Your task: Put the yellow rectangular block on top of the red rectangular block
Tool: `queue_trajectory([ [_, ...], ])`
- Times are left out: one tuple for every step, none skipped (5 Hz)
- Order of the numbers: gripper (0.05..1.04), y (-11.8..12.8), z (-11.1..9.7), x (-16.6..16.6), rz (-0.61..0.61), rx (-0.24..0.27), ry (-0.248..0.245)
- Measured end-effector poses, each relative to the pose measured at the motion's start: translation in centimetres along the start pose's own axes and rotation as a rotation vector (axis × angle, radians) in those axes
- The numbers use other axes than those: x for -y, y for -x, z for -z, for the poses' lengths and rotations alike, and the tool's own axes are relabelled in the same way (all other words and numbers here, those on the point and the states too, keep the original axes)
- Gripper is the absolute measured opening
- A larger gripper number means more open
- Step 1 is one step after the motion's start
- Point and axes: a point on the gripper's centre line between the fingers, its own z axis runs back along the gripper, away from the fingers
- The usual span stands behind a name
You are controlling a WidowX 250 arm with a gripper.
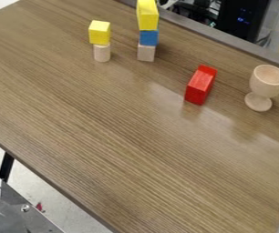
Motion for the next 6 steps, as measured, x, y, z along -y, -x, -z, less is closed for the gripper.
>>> queue_trajectory([
  [1.0, -0.4, 0.0, 0.3, -0.016, 0.019, 0.018],
  [1.0, -0.8, 0.1, 0.6, -0.037, 0.043, 0.037],
  [1.0, -0.8, 0.6, 0.5, -0.053, 0.041, 0.044],
  [1.0, -0.9, 0.8, 0.2, -0.07, 0.042, 0.043],
  [1.0, -0.7, 1.1, 0.0, -0.077, 0.029, 0.036],
  [1.0, -0.7, 1.1, -0.1, -0.083, 0.031, 0.035],
])
